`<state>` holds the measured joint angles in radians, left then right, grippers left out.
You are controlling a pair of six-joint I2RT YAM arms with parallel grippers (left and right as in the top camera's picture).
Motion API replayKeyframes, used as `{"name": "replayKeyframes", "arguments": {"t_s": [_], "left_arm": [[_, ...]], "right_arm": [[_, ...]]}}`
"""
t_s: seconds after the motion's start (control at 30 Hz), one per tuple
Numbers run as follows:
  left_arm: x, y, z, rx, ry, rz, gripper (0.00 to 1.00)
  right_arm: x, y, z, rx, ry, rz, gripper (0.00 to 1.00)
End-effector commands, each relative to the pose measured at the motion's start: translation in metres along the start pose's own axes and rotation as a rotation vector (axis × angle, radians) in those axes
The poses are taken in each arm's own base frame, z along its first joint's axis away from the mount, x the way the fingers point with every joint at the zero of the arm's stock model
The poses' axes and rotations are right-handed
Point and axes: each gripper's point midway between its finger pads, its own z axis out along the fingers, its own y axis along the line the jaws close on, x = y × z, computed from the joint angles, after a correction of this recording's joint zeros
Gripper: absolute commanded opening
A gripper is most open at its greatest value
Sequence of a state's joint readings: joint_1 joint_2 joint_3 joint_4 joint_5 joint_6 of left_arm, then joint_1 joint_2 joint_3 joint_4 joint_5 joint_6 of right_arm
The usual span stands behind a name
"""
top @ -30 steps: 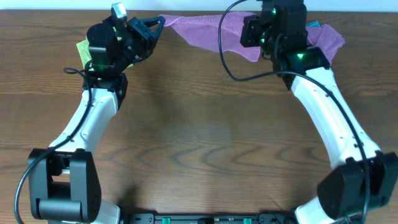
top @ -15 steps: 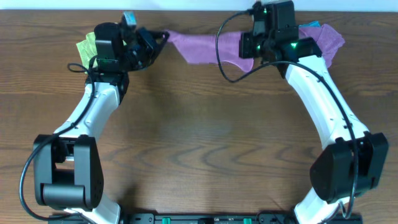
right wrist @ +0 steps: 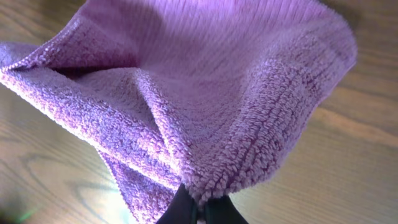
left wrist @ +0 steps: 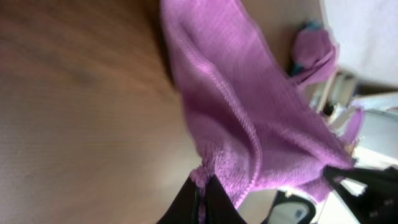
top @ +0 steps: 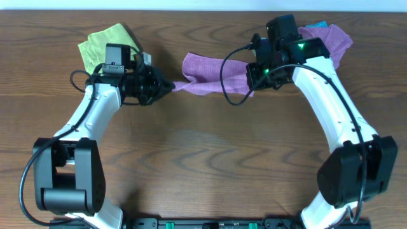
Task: Fold the cloth
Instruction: 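Stretch the purple cloth between both grippers, pulling apart and upward, then lay the stretched purple cloth flat on the table and release both grippers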
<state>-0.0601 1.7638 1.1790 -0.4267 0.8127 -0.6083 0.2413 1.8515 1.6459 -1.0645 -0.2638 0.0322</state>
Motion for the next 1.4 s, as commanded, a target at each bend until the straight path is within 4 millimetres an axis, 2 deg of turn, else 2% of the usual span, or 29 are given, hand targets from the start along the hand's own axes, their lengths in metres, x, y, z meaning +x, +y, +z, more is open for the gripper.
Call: {"name": "replayKeyframes", "arguments": {"t_s": [0.0,0.07,0.1,0.13,0.17,0.27,0.33,0.43,0.5,0.63,0.73,0.87,1.0,1.1,1.37], "left_arm": [[0.001,0.01,-0.006,-0.053,0.001,0.103,0.09],[0.008,0.016,-0.007,-0.072,0.027,0.108,0.2],[0.01,0.019,-0.008,-0.081,0.035,0.108,0.28],[0.011,0.021,-0.01,-0.088,0.04,0.108,0.38],[0.011,0.024,-0.011,-0.093,0.04,0.103,0.45],[0.007,0.03,-0.018,-0.098,0.032,0.085,0.57],[0.002,0.034,-0.022,-0.099,0.019,0.074,0.75],[-0.002,0.036,-0.027,-0.082,0.013,0.068,0.91],[-0.001,0.035,-0.029,-0.066,0.019,0.073,0.97],[0.006,0.038,-0.029,-0.073,0.047,0.068,0.95],[0.012,0.041,-0.03,-0.083,0.07,0.058,0.95],[0.022,0.047,-0.029,-0.098,0.1,0.033,0.95],[0.032,0.059,-0.023,-0.107,0.121,0.009,0.95],[0.04,0.064,-0.016,-0.091,0.138,0.011,0.95],[0.06,0.067,0.013,-0.049,0.159,0.002,0.96]], "right_arm": [[0.018,-0.007,0.007,0.014,0.054,-0.023,0.11],[0.028,-0.009,0.014,0.014,0.085,-0.015,0.18],[0.033,-0.01,0.018,0.015,0.101,-0.01,0.27],[0.037,-0.011,0.02,0.014,0.113,-0.007,0.42],[0.042,-0.012,0.023,0.014,0.126,-0.008,0.56],[0.047,-0.011,0.026,0.008,0.14,-0.006,0.88],[0.046,-0.01,0.025,0.003,0.137,-0.007,0.98],[0.045,-0.009,0.021,0.003,0.126,-0.007,0.99],[0.043,-0.008,0.016,0.004,0.11,-0.005,0.99],[0.039,-0.008,-0.007,0.008,0.052,0.002,0.98],[0.039,-0.016,-0.028,0.018,0.009,0.026,0.97],[0.057,-0.029,-0.044,0.01,-0.02,0.073,0.98],[0.091,-0.032,-0.032,-0.089,-0.033,0.135,0.98],[0.107,-0.031,-0.019,-0.158,-0.065,0.183,0.98],[0.126,-0.035,0.001,-0.211,-0.07,0.286,0.97]]}}
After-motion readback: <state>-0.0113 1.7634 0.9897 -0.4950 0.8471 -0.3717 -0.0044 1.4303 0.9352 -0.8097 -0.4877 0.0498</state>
